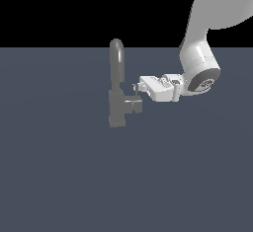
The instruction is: Turn on the faucet by rotating a designated handle.
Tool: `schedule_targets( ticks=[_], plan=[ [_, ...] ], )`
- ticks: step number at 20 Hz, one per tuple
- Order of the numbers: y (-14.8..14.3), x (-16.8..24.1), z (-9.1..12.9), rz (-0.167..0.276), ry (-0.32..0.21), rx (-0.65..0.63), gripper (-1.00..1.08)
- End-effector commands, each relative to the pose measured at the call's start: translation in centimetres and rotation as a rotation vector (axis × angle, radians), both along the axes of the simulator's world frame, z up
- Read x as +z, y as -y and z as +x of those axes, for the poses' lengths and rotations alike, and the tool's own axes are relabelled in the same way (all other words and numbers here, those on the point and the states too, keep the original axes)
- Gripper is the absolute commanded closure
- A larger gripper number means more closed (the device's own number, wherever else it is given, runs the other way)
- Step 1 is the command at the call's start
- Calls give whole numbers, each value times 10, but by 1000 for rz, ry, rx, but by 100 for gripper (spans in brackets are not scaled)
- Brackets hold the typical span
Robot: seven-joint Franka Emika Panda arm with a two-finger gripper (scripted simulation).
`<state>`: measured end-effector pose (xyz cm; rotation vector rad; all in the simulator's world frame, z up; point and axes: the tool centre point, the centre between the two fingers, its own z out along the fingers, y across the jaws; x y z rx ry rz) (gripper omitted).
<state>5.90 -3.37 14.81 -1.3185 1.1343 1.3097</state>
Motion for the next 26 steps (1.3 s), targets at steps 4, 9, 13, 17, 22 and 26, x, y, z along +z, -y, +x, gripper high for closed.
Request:
schedule_targets(
  ticks=[4,9,13,17,22,26],
  plan=[
    [2,3,-14,1,-2,3,108],
    [4,6,-26,2,-1,2,108],
    [4,8,-25,-2,10,-2,108],
    [6,0,-39,-1,7,-1,108],
    [8,-10,-56,0,3,0,108],
    [11,-18,-71,1,0,2,108]
  ],
)
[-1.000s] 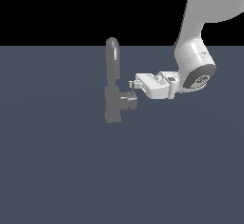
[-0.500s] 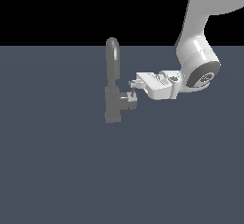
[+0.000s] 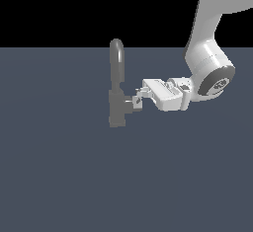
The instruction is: Turn on the faucet by rotating a designated handle.
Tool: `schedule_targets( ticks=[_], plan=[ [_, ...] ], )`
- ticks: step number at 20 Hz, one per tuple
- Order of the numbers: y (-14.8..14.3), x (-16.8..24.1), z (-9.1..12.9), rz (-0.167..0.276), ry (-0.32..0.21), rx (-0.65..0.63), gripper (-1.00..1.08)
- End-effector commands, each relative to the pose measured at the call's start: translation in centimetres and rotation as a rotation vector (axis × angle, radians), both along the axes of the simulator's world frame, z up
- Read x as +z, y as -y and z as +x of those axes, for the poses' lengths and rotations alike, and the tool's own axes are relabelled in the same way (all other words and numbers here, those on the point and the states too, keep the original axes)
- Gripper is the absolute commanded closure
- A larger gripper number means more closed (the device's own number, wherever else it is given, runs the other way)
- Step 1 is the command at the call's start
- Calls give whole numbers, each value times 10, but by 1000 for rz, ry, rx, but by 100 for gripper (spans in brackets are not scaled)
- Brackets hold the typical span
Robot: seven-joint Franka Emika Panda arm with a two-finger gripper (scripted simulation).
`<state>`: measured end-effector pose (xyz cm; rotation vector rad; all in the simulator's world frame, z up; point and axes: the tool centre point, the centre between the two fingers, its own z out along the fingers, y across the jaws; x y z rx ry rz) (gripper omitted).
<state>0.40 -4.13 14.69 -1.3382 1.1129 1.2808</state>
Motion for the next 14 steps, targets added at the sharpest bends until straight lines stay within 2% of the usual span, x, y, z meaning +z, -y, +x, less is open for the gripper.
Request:
schedule_targets(
  ticks=[1,2,3,14],
  plan=[
    [3,-19,-20,4,-35,2,108],
    [3,-19,-20,4,-35,2,108],
    [1,-4,-6,1,-2,1,108],
    [5,-73,-32,5,-36,2,108]
  ],
)
